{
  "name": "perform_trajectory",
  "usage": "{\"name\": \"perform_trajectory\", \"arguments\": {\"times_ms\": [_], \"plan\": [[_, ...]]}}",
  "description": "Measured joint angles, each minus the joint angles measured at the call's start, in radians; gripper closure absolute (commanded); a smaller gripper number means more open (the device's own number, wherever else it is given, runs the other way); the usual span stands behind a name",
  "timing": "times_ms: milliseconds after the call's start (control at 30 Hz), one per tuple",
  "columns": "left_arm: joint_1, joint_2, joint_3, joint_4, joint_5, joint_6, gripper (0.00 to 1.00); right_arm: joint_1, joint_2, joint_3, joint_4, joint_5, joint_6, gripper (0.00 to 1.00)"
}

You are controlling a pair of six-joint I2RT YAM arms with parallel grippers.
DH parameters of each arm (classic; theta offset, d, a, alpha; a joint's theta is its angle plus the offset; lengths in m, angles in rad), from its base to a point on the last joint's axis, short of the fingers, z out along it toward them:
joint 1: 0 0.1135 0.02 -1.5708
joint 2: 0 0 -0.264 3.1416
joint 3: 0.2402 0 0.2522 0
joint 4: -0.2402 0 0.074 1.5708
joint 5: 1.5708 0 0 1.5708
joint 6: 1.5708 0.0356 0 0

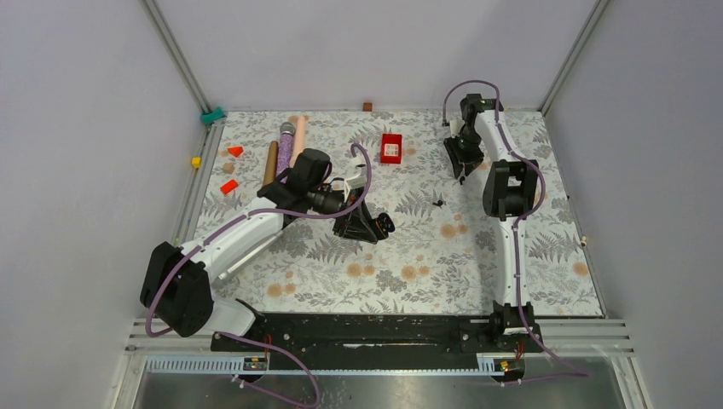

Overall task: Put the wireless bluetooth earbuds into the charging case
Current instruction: Adjust the earbud at the center of the board.

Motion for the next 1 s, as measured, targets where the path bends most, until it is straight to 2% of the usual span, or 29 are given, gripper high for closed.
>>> {"name": "perform_trajectory", "arguments": {"times_ms": [367, 600, 900, 1000], "plan": [[0.0, 0.0, 0.0, 0.0, 0.0, 0.0, 1.0, 0.0, 0.019, -0.028, -0.037, -0.055, -0.053, 0.58], [0.0, 0.0, 0.0, 0.0, 0.0, 0.0, 1.0, 0.0, 0.014, -0.065, -0.073, -0.055, -0.098, 0.66], [0.0, 0.0, 0.0, 0.0, 0.0, 0.0, 1.0, 0.004, -0.037, -0.161, -0.088, -0.097, -0.118, 0.68], [0.0, 0.0, 0.0, 0.0, 0.0, 0.0, 1.0, 0.012, -0.069, -0.205, -0.089, -0.108, -0.115, 0.72]]}}
